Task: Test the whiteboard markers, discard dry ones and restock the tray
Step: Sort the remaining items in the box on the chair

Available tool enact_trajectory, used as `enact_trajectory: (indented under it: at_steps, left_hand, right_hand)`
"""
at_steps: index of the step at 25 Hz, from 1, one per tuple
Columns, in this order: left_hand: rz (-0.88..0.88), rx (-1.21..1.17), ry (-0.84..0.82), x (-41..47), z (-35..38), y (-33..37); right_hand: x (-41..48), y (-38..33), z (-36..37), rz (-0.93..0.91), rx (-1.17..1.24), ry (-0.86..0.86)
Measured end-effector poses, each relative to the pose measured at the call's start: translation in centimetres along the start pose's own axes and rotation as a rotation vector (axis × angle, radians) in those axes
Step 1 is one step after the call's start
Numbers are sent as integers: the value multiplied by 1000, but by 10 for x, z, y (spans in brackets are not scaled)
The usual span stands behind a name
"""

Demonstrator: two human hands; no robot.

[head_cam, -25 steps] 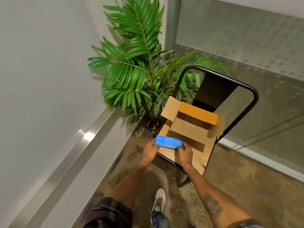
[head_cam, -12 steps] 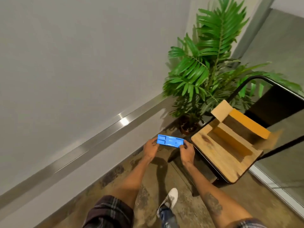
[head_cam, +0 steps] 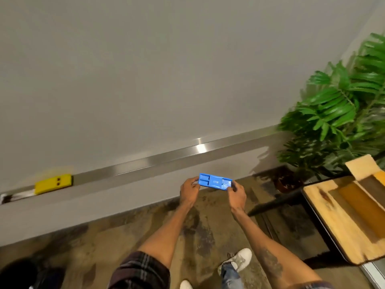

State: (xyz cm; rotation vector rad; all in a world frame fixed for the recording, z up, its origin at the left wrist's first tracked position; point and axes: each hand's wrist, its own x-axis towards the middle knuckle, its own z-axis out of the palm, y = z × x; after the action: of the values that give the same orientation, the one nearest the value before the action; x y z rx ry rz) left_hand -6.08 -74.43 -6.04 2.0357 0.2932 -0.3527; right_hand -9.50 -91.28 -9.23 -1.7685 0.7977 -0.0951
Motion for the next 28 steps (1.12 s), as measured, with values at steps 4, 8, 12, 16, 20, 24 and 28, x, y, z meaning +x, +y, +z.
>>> enact_trajectory:
  at_steps: [4, 8, 12, 16, 20, 24, 28]
  left_hand:
    - [-53, -26, 144, -9, -78, -43]
    - [-83, -67, 288, -20, -149, -86]
    - [-123, -108, 416, -28, -206, -120]
    - [-143, -159, 520, -30, -249, -141]
    - [-143, -225, 623, -20, -279, -155]
    - [-163, -257, 663, -2, -312, -164]
    - [-199, -265, 638, 27, -355, -177]
  right_hand:
    - [-47, -26, 73, -56, 12, -141]
    - [-91, -44, 140, -124, -15, -270]
    - [-124, -59, 199, -182, -57, -408]
    - [-142, -72, 249, -249, -110, -492]
    - [-149, -82, 293, -311, -128, -556]
    - [-151, -95, 336, -350, -142, -591]
    - [-154, -115, 385, -353, -135, -613]
